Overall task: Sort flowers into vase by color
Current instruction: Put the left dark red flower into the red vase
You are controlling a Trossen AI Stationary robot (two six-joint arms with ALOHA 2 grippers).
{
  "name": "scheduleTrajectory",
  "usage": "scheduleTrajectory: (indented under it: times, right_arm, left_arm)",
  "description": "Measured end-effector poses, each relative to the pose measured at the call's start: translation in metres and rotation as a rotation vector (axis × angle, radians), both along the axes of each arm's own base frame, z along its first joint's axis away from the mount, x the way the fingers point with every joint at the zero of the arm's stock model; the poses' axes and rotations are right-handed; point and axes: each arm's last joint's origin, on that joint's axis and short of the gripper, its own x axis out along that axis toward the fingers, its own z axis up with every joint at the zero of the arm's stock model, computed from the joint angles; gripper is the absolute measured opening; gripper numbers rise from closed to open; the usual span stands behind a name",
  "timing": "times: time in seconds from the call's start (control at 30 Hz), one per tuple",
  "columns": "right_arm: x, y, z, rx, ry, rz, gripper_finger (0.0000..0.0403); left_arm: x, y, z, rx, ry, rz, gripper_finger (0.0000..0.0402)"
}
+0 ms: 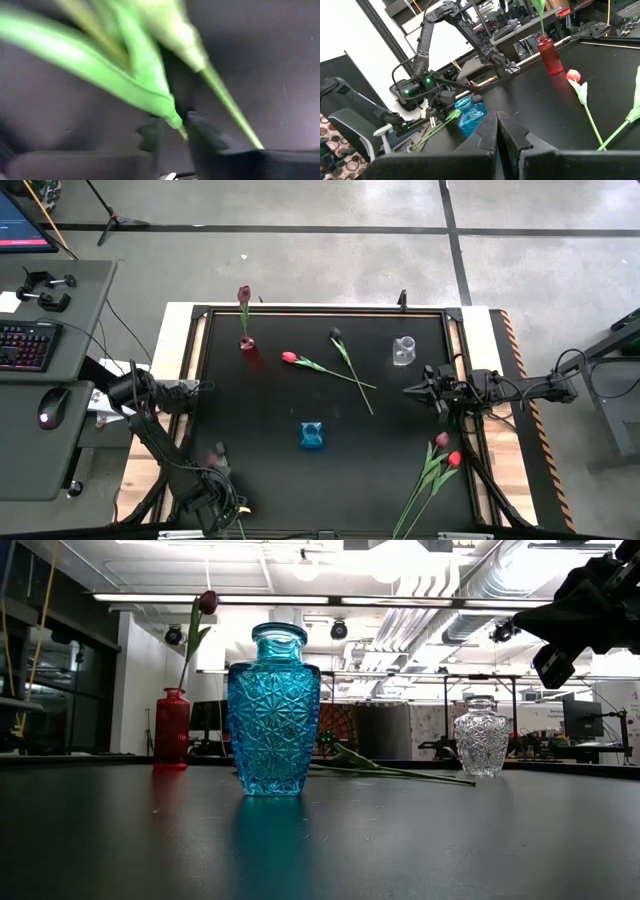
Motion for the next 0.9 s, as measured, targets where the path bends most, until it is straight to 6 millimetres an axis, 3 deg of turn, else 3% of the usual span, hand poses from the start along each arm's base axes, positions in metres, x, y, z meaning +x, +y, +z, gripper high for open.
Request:
scheduleTrajectory:
  times: [0.07,0.27,0.5,0.73,0.9]
  right_arm:
    - [0.0,0.0,0.0,0.0,0.0,0.0,0.0]
    - [0.0,0.0,0.0,0.0,0.0,0.0,0.0]
    - [0.0,0.0,0.0,0.0,-0.001,0.0,0.0]
    - [0.0,0.0,0.0,0.0,-0.001,0.001,0.0]
    - [0.0,0.0,0.0,0.0,0.0,0.0,0.0]
  left_arm:
    - [0.001,0.0,0.0,0.003,-0.015,-0.007,0.0013]
    - [-0.003,0.007,0.015,0.048,-0.093,-0.015,0.0006]
    - [-0.018,0.038,0.071,0.097,-0.228,-0.018,0.0001]
    - [-0.026,0.068,0.14,0.103,-0.714,-0.179,0.0001]
    - [-0.013,0.093,0.174,0.428,-1.061,-0.284,0.0]
